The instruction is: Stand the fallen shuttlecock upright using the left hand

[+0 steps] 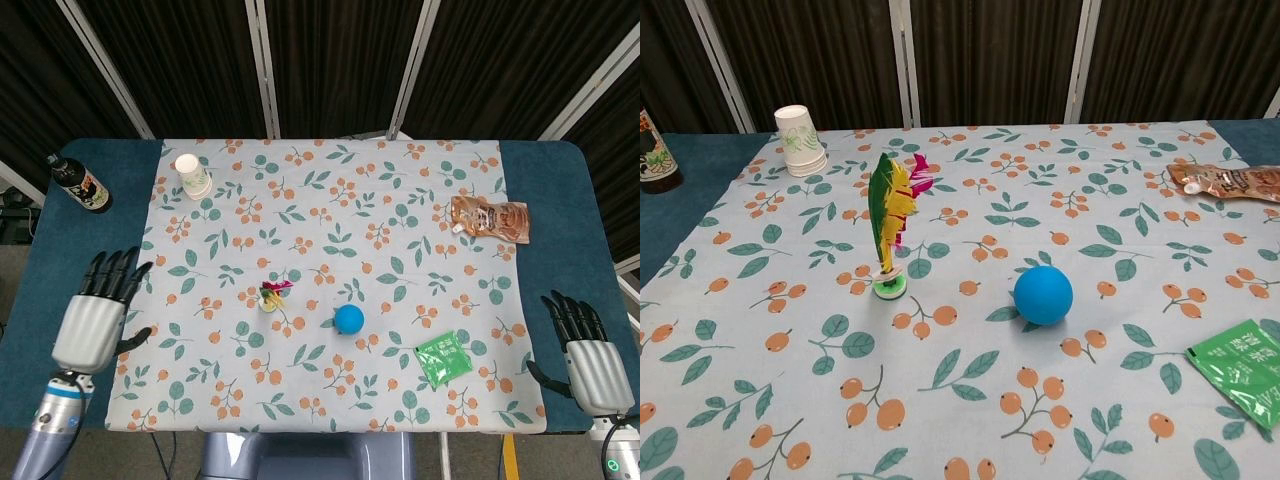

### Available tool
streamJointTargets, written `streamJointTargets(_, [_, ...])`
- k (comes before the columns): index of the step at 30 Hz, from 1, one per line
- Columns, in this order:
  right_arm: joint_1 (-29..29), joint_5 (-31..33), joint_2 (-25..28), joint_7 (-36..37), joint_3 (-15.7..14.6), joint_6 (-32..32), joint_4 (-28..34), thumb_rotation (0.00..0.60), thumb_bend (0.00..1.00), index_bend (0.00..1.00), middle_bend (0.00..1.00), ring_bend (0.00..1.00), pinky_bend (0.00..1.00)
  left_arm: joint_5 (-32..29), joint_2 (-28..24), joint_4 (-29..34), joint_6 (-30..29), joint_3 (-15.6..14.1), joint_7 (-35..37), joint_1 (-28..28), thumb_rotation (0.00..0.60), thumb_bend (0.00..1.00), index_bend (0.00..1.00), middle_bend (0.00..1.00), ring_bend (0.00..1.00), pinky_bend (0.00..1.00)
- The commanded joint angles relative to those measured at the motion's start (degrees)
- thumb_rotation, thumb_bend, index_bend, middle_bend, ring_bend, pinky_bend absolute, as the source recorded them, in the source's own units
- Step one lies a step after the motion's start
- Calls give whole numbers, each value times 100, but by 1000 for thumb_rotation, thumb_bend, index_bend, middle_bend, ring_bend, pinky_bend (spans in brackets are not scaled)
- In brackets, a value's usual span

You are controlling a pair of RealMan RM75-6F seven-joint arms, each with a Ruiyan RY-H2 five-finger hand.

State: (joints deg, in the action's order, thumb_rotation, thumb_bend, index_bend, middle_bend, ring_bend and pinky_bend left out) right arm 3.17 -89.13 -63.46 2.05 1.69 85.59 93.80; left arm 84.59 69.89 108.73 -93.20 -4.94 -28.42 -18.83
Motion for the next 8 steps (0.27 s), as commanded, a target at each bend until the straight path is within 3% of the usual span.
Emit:
streamJointTargets(1, [1,-3,-5,-19,-1,-1,10,600,157,37,0,0,0,212,-131,-750,-478,-301,554,557,600,58,14,0,0,0])
streamJointTargets(8, [16,-15,-17,-37,-4,-20,7,600,157,36,0,0,0,190,-255,-1202,-551,-420,1036,974,600,54,0,0,0,0])
